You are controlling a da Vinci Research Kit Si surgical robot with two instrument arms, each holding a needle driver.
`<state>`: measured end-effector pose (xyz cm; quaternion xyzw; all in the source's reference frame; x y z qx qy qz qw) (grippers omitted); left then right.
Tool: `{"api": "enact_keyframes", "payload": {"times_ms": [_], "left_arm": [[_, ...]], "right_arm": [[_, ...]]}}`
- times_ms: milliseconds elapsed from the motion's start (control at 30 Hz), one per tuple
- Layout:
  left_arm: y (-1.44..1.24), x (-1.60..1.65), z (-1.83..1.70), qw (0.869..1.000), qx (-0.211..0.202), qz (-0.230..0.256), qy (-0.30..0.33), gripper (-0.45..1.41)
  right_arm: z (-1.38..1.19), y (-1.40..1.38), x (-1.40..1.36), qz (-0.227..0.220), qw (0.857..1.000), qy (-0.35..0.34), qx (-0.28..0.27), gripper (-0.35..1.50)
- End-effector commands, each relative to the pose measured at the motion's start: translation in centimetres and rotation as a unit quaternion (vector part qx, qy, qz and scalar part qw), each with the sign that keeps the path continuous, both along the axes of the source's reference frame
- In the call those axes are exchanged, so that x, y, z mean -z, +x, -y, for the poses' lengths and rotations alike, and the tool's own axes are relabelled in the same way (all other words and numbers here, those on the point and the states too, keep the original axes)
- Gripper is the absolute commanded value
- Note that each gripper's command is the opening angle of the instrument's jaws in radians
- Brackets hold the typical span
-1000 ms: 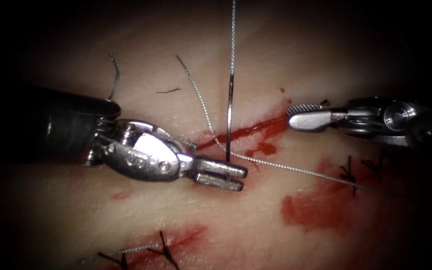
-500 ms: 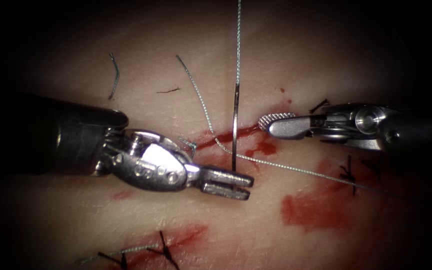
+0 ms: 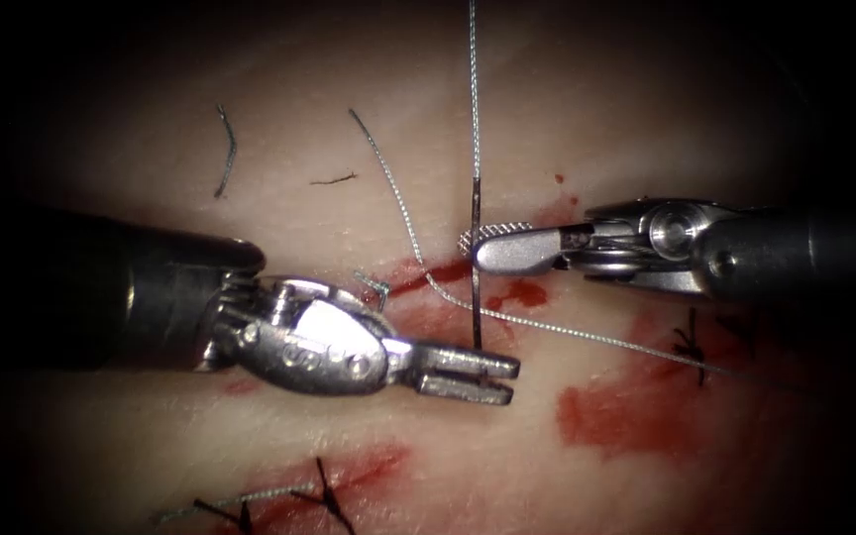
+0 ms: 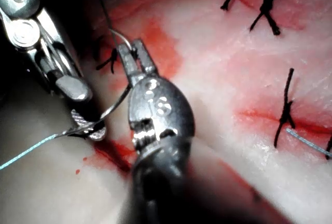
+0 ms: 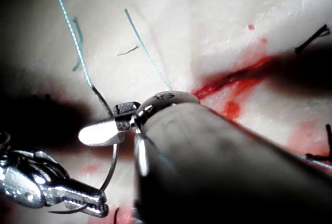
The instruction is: Wound Closure
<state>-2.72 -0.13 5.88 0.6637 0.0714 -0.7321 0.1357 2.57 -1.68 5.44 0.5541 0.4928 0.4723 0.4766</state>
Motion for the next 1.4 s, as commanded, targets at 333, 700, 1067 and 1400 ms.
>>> {"api": "enact_keyframes", "payload": {"times_ms": [333, 700, 1067, 1400], "left_arm": [[-0.04, -0.08, 0.04, 1.0, 0.002, -0.009, 0.029, -0.45], [-0.1, -0.06, -0.19, 0.962, 0.094, -0.087, 0.242, 1.23], [0.52, 0.28, -0.88, 0.856, 0.214, -0.127, 0.452, 1.08], [0.95, -0.35, -0.91, 0.781, 0.269, -0.166, 0.539, 0.3]], "right_arm": [[-0.03, 0.17, -0.05, 0.015, 0.997, -0.066, -0.032, -0.35], [-0.04, 0.05, -0.31, 0.08, 0.983, -0.155, -0.052, -0.35], [-0.32, -0.12, -0.69, 0.018, 0.897, -0.399, -0.188, -0.35], [-0.35, -0.19, -0.74, 0.099, 0.845, -0.447, -0.276, -0.35]]}}
